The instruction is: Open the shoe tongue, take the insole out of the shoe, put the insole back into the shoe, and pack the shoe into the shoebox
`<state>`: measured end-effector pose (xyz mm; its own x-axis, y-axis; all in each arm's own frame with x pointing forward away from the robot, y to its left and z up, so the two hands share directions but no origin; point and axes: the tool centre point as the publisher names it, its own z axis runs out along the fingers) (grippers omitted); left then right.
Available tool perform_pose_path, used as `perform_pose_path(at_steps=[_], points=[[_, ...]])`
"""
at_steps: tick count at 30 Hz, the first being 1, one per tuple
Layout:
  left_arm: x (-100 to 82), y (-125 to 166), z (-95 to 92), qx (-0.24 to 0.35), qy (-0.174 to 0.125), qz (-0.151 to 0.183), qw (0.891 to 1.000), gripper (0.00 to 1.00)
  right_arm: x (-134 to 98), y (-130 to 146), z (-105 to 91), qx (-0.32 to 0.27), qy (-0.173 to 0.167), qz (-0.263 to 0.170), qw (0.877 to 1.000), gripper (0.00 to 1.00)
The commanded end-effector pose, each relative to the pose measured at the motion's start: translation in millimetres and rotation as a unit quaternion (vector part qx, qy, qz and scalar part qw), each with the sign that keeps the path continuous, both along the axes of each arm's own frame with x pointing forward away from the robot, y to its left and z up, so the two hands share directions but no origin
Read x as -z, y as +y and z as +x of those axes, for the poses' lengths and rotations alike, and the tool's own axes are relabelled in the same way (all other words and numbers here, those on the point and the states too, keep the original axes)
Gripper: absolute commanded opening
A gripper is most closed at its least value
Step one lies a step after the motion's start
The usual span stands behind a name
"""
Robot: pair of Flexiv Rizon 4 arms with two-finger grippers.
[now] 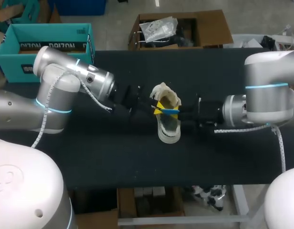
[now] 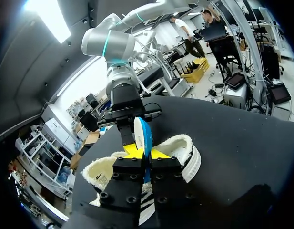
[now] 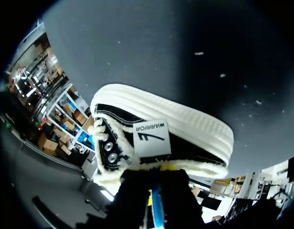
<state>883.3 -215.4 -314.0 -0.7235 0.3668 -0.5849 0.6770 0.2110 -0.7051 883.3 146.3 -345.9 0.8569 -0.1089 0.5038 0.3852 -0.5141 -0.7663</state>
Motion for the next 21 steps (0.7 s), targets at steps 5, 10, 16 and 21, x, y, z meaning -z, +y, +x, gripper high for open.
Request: perform_pose_path(at_steps=[5, 10, 16, 21], points=[[2.9, 3, -4.8, -0.005, 0.000, -0.002, 1.000, 0.00, -15, 7, -26.8, 0.007, -0.007, -0.006, 1.000, 0.45], [3.8, 6, -6.9, -0.009, 0.002, -0.006, 1.000, 0.00, -18, 8, -36.5, 0.000, -0.024, 0.002, 1.000, 0.15], [5.9, 5, -8.0, -0.012, 0.005, -0.007, 1.000, 0.00, -17, 8, -30.6, -0.011, -0.032, 0.010, 0.999, 0.00], [11.8, 2, -0.4, -0.025, 0.010, -0.002, 1.000, 0.00, -10, 4, -16.1, -0.014, -0.027, 0.014, 0.999, 0.00]])
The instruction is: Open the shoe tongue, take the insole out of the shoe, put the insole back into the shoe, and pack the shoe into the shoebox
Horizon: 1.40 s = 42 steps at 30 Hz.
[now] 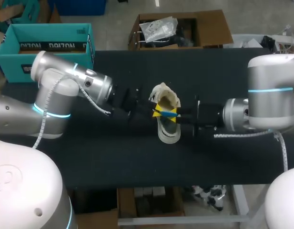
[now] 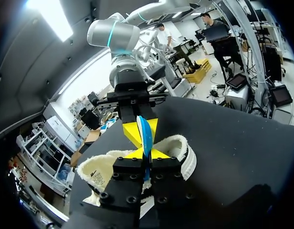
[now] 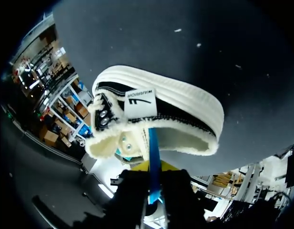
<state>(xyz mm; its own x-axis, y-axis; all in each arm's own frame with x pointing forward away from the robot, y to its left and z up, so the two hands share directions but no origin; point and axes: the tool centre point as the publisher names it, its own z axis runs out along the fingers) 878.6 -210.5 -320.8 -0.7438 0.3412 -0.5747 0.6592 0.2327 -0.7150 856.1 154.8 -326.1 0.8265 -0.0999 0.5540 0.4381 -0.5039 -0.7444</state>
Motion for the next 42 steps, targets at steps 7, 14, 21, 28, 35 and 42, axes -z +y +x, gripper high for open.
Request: perform_pose_path(at_steps=[7, 14, 21, 28, 35, 42], points=[[12.4, -5, 18.5, -0.032, 0.017, -0.001, 0.999, 0.00, 18, -4, 28.5, -0.004, 0.026, 0.006, 1.000, 0.00], [13.0, -3, 19.1, -0.033, 0.024, -0.002, 0.999, 0.36, 22, -5, 34.0, 0.000, 0.038, 0.003, 0.999, 0.00], [6.3, -5, 12.0, -0.020, 0.014, -0.007, 1.000, 0.22, 22, -5, 30.2, 0.002, 0.040, 0.001, 0.999, 0.00], [7.2, -8, 11.4, -0.016, 0.008, -0.005, 1.000, 0.00, 16, 0, 20.2, 0.002, 0.038, -0.006, 0.999, 0.00], [7.8, -6, 9.8, -0.016, 0.008, -0.006, 1.000, 0.00, 3, 2, -1.9, 0.008, 0.025, -0.020, 0.999, 0.41], [8.7, -4, 9.0, -0.021, 0.010, -0.009, 1.000, 0.00, 0, 3, -3.2, 0.008, 0.022, -0.026, 0.999, 0.07]])
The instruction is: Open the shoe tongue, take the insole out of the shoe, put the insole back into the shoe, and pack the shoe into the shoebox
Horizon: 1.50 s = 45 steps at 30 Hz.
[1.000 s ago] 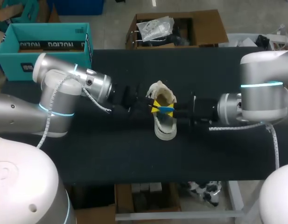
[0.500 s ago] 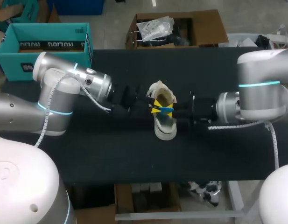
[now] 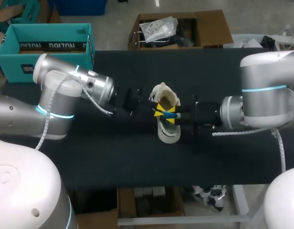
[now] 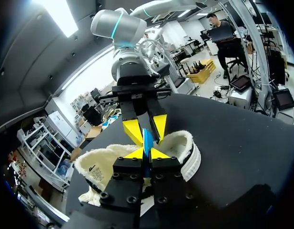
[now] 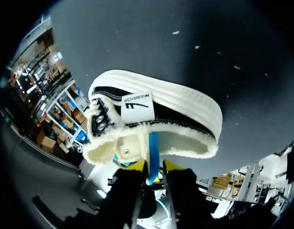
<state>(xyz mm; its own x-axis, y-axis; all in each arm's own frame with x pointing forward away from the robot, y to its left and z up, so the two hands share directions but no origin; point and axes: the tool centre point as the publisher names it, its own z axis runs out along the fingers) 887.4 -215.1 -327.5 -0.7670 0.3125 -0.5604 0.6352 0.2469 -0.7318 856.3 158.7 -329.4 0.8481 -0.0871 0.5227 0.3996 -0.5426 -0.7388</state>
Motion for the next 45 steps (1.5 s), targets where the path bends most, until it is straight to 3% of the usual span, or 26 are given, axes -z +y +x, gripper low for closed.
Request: perform_pose_path(at_steps=[1, 12, 14, 16, 17, 18, 19, 20, 26, 30, 37, 45], points=[[1.8, 1, 0.3, -0.006, -0.001, -0.005, 1.000, 0.00, -3, -1, -2.0, 0.000, 0.003, -0.004, 1.000, 0.00], [6.5, -3, 7.3, -0.029, 0.014, -0.008, 0.999, 0.00, 10, -4, 22.7, -0.011, 0.024, 0.000, 1.000, 0.00], [7.1, -3, 7.4, -0.031, 0.017, -0.010, 0.999, 0.25, 13, -4, 26.0, -0.007, 0.032, -0.002, 0.999, 0.00], [5.4, -3, 4.5, -0.031, 0.018, -0.010, 0.999, 0.40, 14, -4, 26.5, -0.007, 0.033, -0.002, 0.999, 0.00], [2.8, -1, 3.2, -0.031, 0.019, -0.011, 0.999, 0.65, 13, -3, 24.8, -0.007, 0.034, -0.004, 0.999, 0.00], [0.0, 1, 2.1, -0.031, 0.020, -0.015, 0.999, 0.82, 12, -3, 22.8, -0.007, 0.033, -0.007, 0.999, 0.00], [-2.8, 4, 1.3, -0.032, 0.021, -0.017, 0.999, 0.97, 11, -2, 20.5, -0.007, 0.032, -0.010, 0.999, 0.00], [-5.8, 7, 0.4, -0.032, 0.023, -0.019, 0.999, 1.00, 10, -2, 18.1, -0.007, 0.032, -0.014, 0.999, 0.00], [-21.1, 25, -3.6, -0.056, 0.032, -0.016, 0.998, 1.00, 3, -1, 4.3, -0.011, 0.037, -0.047, 0.998, 0.00], [-32.5, 37, -5.1, -0.087, 0.048, -0.010, 0.995, 1.00, 4, 0, 0.6, -0.018, 0.057, -0.073, 0.995, 0.00], [-56.8, 55, -13.0, -0.150, 0.098, -0.021, 0.984, 1.00, 21, -3, -0.7, -0.023, 0.096, -0.090, 0.991, 0.00], [-68.1, 69, -21.2, -0.205, 0.134, 0.002, 0.969, 1.00, 47, -5, -0.7, -0.025, 0.138, -0.092, 0.986, 0.00]])
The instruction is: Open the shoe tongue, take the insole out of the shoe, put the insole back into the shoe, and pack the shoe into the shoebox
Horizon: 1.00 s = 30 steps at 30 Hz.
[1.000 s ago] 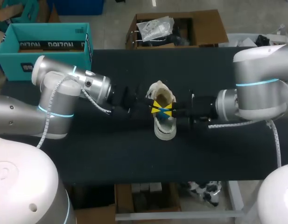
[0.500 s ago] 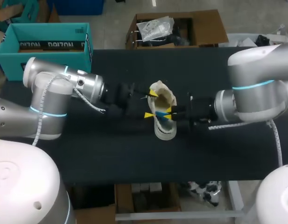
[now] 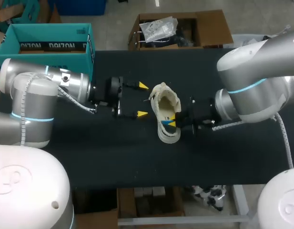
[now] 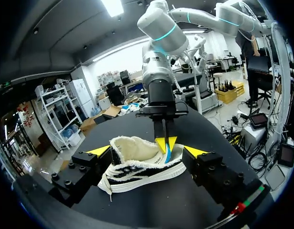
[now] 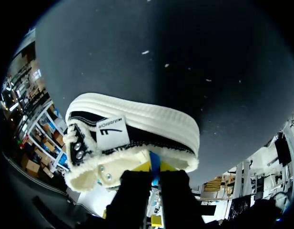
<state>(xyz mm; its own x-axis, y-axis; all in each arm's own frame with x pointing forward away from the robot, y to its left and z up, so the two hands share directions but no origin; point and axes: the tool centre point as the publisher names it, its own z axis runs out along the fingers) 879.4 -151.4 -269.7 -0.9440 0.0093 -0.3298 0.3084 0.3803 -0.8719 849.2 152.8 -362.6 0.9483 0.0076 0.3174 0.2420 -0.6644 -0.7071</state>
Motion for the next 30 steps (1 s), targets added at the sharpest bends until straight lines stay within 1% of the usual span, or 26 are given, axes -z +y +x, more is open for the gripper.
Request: perform_pose_path(at_steps=[1, 4, 7, 8, 9, 10, 11, 12, 13, 17, 18, 20, 22, 23, 24, 25, 26, 27, 28, 30], points=[[-11.9, 6, -15.0, -0.038, 0.003, 0.023, 0.999, 1.00, 17, 1, 6.0, -0.016, 0.022, 0.003, 1.000, 0.00], [-13.4, 10, -16.9, -0.057, 0.018, 0.028, 0.998, 1.00, 20, 1, 2.8, -0.016, 0.023, 0.005, 1.000, 0.00], [-13.5, 13, -17.9, -0.069, 0.022, 0.037, 0.997, 1.00, 21, 2, -2.5, -0.017, 0.024, 0.006, 1.000, 0.00], [-13.3, 14, -18.4, -0.069, 0.024, 0.035, 0.997, 1.00, 22, 1, -5.1, -0.017, 0.024, 0.008, 1.000, 0.02], [-13.4, 14, -19.0, -0.074, 0.027, 0.038, 0.996, 1.00, 21, 0, -7.5, -0.016, 0.022, 0.011, 1.000, 0.17], [-13.4, 15, -19.3, -0.078, 0.028, 0.041, 0.996, 1.00, 20, -2, -10.3, -0.016, 0.018, 0.016, 1.000, 0.26], [-13.1, 15, -19.6, -0.079, 0.030, 0.038, 0.996, 1.00, 18, -2, -13.1, -0.017, 0.013, 0.018, 1.000, 0.38], [-13.2, 15, -20.1, -0.079, 0.031, 0.037, 0.996, 1.00, 14, -3, -15.4, -0.017, 0.008, 0.019, 1.000, 0.46], [-13.3, 15, -20.6, -0.086, 0.033, 0.041, 0.995, 1.00, 11, -3, -17.5, -0.017, 0.003, 0.018, 1.000, 0.48], [-13.1, 15, -21.6, -0.093, 0.042, 0.040, 0.994, 1.00, -6, -4, -26.1, -0.026, -0.021, 0.021, 0.999, 0.53], [-13.1, 15, -21.7, -0.093, 0.045, 0.039, 0.994, 1.00, -11, -4, -28.7, -0.032, -0.030, 0.026, 0.999, 0.50], [-13.3, 16, -20.9, -0.102, 0.056, 0.041, 0.992, 1.00, -20, -1, -32.9, -0.037, -0.041, 0.024, 0.998, 0.47], [-13.1, 18, -20.2, -0.106, 0.069, 0.039, 0.991, 1.00, -28, 1, -36.5, -0.044, -0.053, 0.028, 0.997, 0.38], [-13.4, 19, -19.4, -0.112, 0.082, 0.040, 0.989, 1.00, -31, 2, -36.7, -0.046, -0.058, 0.034, 0.997, 0.30], [-13.3, 19, -18.8, -0.122, 0.093, 0.047, 0.987, 1.00, -34, 3, -36.5, -0.055, -0.067, 0.039, 0.995, 0.11], [-13.0, 19, -18.4, -0.130, 0.105, 0.053, 0.985, 1.00, -35, 5, -34.8, -0.056, -0.067, 0.036, 0.996, 0.00], [-12.8, 19, -18.1, -0.144, 0.127, 0.058, 0.980, 1.00, -36, 7, -31.8, -0.059, -0.068, 0.036, 0.995, 0.00], [-13.5, 19, -16.4, -0.165, 0.141, 0.067, 0.974, 1.00, -35, 8, -28.6, -0.069, -0.071, 0.041, 0.994, 0.00], [-14.9, 19, -15.8, -0.174, 0.122, 0.088, 0.973, 1.00, -34, 11, -24.1, -0.073, -0.070, 0.042, 0.994, 0.00], [-14.9, 19, -15.8, -0.174, 0.122, 0.088, 0.973, 1.00, -30, 15, -16.3, -0.086, -0.070, 0.049, 0.993, 0.00]])
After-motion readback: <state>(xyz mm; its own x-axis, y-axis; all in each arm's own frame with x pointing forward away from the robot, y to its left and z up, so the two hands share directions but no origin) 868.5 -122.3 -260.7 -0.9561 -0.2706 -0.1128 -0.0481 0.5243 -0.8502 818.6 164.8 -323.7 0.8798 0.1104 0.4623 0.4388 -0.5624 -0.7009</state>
